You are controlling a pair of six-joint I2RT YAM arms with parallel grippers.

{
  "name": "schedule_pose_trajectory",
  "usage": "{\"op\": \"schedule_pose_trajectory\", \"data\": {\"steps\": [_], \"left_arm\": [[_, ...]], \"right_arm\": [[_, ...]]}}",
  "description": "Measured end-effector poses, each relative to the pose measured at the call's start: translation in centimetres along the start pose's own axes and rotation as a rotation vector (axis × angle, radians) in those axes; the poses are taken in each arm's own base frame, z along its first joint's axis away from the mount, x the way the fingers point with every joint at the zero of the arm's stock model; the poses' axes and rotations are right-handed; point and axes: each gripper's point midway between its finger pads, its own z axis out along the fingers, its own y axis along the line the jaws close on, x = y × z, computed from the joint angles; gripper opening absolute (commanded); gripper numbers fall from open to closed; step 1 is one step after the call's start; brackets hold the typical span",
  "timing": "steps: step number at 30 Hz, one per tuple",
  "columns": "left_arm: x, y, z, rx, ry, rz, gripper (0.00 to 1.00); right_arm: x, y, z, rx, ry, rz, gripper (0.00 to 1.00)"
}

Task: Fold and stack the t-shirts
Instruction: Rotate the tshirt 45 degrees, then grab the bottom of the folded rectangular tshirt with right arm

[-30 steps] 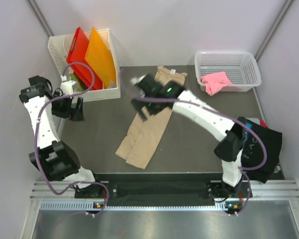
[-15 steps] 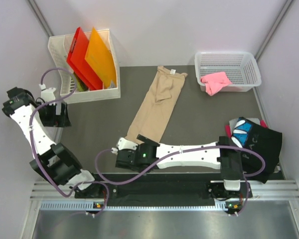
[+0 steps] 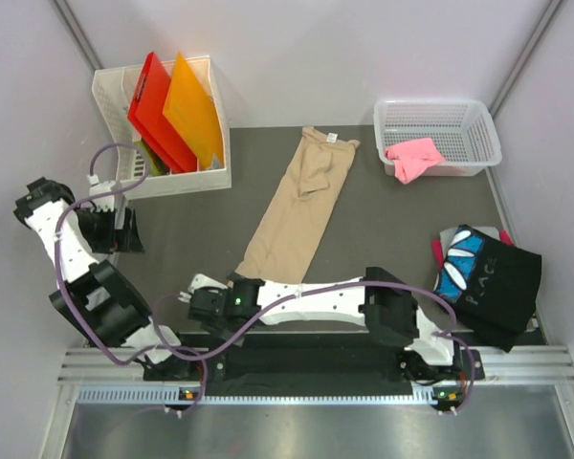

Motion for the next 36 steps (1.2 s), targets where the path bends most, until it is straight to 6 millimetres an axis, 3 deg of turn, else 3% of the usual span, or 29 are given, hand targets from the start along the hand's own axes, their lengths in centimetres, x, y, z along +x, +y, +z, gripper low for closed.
{"op": "schedule_pose_trajectory", "data": {"steps": [5,14,22,26,31,36], "left_arm": [[0.4,0.6,1.4,0.035,0.042,-0.02,0.99],[0.7,1.0,1.7,0.036,0.06,-0.003,0.99],[1.2,1.5,3.0,0.07,0.1,-0.028,0.99],[1.2,1.6,3.2,0.073,0.105,-0.031,0.99],[1.2,1.6,3.2,0.073,0.104,-0.031,0.99],[1.2,1.6,3.2,0.072,0.104,-0.032,0.99]], "right_arm": [[-2.1,-0.2,1.5,-0.064,-0.01,0.069,0.91],[-2.8,-3.0,3.7,-0.151,0.01,0.225,0.89],[-2.1,-0.7,4.6,-0.21,0.039,0.201,0.89],[-0.7,0.1,5.2,-0.218,0.069,0.173,0.89],[1.6,0.4,6.1,-0.21,0.127,0.14,0.89],[1.8,-0.4,6.6,-0.204,0.132,0.147,0.88]]}}
